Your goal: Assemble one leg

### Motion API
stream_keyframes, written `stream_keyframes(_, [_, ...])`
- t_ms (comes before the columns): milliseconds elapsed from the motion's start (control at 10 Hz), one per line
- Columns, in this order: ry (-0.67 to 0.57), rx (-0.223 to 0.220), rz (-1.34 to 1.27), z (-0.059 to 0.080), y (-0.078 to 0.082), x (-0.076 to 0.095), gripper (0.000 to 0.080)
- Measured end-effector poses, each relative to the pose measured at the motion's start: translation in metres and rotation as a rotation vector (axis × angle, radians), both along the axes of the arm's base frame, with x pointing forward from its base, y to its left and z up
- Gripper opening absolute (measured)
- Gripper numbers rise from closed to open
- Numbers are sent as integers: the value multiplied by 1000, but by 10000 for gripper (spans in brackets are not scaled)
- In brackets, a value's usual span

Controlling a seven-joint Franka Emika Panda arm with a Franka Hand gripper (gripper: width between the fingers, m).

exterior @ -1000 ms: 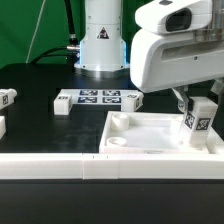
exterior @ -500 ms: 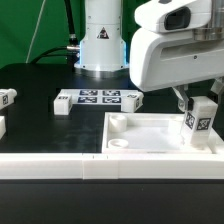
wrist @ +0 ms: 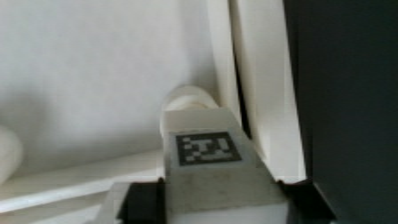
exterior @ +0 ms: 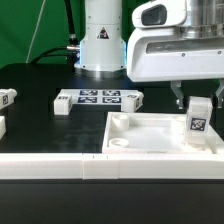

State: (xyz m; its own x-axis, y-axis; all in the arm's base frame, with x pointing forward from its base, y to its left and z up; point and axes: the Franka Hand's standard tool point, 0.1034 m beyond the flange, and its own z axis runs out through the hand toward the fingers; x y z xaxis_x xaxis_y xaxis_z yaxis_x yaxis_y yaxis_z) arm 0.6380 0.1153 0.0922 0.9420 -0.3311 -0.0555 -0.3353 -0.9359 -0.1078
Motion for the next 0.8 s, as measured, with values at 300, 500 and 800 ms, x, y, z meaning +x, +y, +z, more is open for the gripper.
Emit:
stream_keyframes(300, [43,3,-338,0,5,-1,300])
stream_keyframes(500, [62,1,-488,-1,9,-1,300])
stream_keyframes(800, [91,-3,-695,-1,13,-2,300])
